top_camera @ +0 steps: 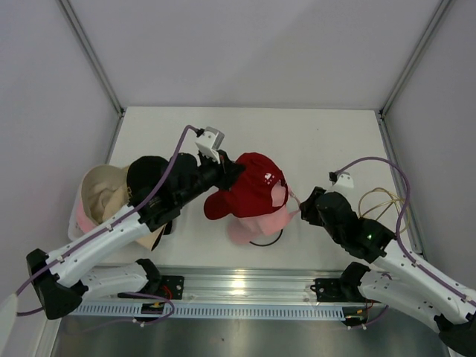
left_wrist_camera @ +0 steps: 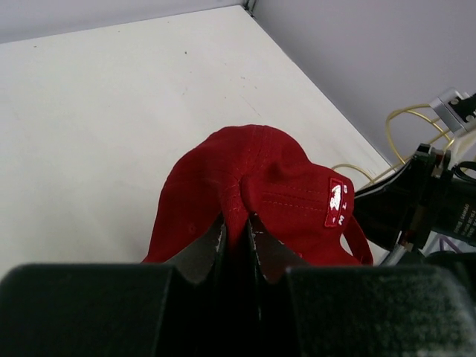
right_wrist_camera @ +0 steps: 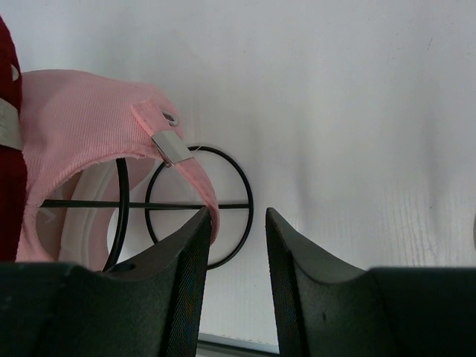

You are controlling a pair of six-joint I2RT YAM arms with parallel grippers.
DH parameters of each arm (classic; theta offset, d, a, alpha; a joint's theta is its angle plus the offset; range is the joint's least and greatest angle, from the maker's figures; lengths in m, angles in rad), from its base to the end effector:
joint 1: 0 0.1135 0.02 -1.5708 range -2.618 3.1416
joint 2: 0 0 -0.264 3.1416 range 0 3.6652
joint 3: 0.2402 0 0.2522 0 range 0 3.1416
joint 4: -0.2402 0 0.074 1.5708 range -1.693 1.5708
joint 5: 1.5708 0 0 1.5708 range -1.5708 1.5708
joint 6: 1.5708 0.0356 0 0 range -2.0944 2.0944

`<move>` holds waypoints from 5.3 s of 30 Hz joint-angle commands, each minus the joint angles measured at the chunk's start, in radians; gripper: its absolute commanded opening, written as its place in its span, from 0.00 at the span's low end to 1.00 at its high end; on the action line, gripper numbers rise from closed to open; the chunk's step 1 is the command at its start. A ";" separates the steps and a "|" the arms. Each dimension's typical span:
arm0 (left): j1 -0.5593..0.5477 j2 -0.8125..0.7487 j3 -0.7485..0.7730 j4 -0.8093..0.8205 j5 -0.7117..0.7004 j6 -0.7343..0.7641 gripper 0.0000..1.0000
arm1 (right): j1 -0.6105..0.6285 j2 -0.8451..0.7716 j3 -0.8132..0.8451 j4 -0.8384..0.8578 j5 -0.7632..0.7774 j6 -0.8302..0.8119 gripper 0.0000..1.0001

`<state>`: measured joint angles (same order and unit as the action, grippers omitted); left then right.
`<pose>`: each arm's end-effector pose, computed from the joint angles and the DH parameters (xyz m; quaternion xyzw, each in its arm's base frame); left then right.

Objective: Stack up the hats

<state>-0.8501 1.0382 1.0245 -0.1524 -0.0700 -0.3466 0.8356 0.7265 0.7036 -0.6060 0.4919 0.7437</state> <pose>0.1601 -0.1785 0.3795 0.1681 0.7444 -0.3416 0.5485 0.1159 0.1031 0.2812 0.0707 0.8685 0.1597 0.4639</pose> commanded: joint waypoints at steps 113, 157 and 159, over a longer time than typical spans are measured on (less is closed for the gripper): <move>0.651 0.119 0.046 -0.440 -0.456 -0.075 0.13 | 0.054 0.042 -0.053 0.152 0.082 -0.156 0.18; -0.174 0.181 0.231 -0.101 -0.267 -0.123 0.09 | 0.054 -0.053 0.006 0.036 0.112 -0.032 0.35; -0.199 0.181 0.197 -0.087 -0.333 -0.123 0.09 | 0.051 -0.035 0.078 -0.093 0.149 0.055 0.43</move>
<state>-1.0054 1.2438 1.2575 -0.3134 -0.3325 -0.4374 0.8883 0.6842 0.6594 -0.5705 0.5644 0.7078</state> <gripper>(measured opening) 0.091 0.396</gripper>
